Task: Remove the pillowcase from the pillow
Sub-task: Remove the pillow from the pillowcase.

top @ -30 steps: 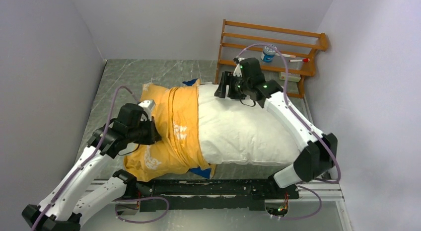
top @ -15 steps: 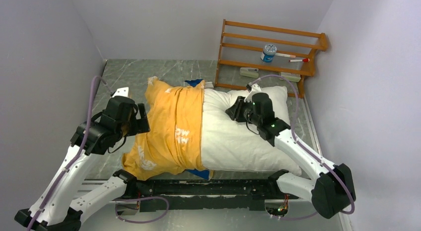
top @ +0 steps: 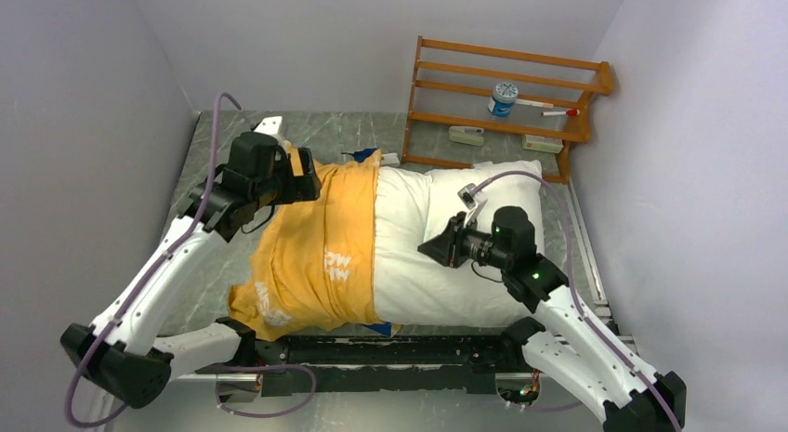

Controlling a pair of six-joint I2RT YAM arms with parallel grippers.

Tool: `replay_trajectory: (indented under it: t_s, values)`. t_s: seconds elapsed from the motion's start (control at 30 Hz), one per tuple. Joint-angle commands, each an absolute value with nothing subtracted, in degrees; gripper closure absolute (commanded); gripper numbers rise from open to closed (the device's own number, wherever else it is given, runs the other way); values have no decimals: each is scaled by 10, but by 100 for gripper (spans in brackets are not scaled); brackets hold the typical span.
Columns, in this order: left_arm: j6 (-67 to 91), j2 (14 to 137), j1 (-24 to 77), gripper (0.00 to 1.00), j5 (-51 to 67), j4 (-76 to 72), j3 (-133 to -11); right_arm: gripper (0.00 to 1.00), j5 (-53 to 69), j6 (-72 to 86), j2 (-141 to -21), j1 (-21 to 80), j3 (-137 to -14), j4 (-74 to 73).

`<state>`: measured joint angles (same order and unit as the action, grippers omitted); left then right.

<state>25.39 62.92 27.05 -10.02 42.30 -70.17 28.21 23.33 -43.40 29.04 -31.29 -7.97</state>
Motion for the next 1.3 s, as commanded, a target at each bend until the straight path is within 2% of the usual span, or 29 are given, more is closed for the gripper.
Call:
replay_trajectory:
  t_s: [0.0,0.03,0.1,0.2,0.23,0.3,0.33,0.37,0.47,0.53,0.7,0.77,0.87,0.97,1.03,1.1,1.13,1.2,1.27]
  values:
    - [239,691,242,3,-28,325,-679,80,375,261,-400,304,-291,-206]
    - [236,718,235,4,-2,327,-673,80,368,263,-394,304,-296,-209]
    - [221,759,231,24,71,323,-655,77,346,260,-389,304,-310,-227]
    - [222,752,231,65,150,288,-596,72,310,229,-395,304,-362,-276]
    - [228,734,231,73,160,277,-567,69,297,220,-401,305,-382,-291]
    - [233,686,231,89,178,257,-530,58,271,210,-418,304,-433,-314]
    - [233,664,231,94,187,255,-518,52,260,208,-428,304,-459,-320]
    - [231,643,231,95,189,262,-510,48,248,211,-440,305,-487,-322]
    - [217,583,231,95,202,290,-496,37,230,206,-489,305,-574,-312]
    - [213,541,231,95,210,307,-488,34,209,195,-540,304,-639,-316]
    - [229,446,232,95,244,337,-482,26,17,187,-709,304,-820,-390]
    - [231,418,232,95,256,350,-483,21,-11,178,-780,304,-854,-395]
    - [224,386,232,95,267,373,-484,20,12,173,-863,303,-880,-396]
    - [218,369,232,95,262,394,-483,25,54,186,-924,306,-879,-415]
    - [215,366,232,95,254,402,-485,36,71,190,-922,316,-830,-392]
    - [213,369,232,93,234,410,-494,53,61,195,-894,327,-773,-371]
    - [210,374,232,79,210,419,-505,63,62,194,-875,331,-740,-359]
    - [205,384,232,44,148,436,-533,80,66,197,-831,336,-678,-344]
    - [216,397,232,22,55,449,-561,87,68,202,-781,338,-612,-333]
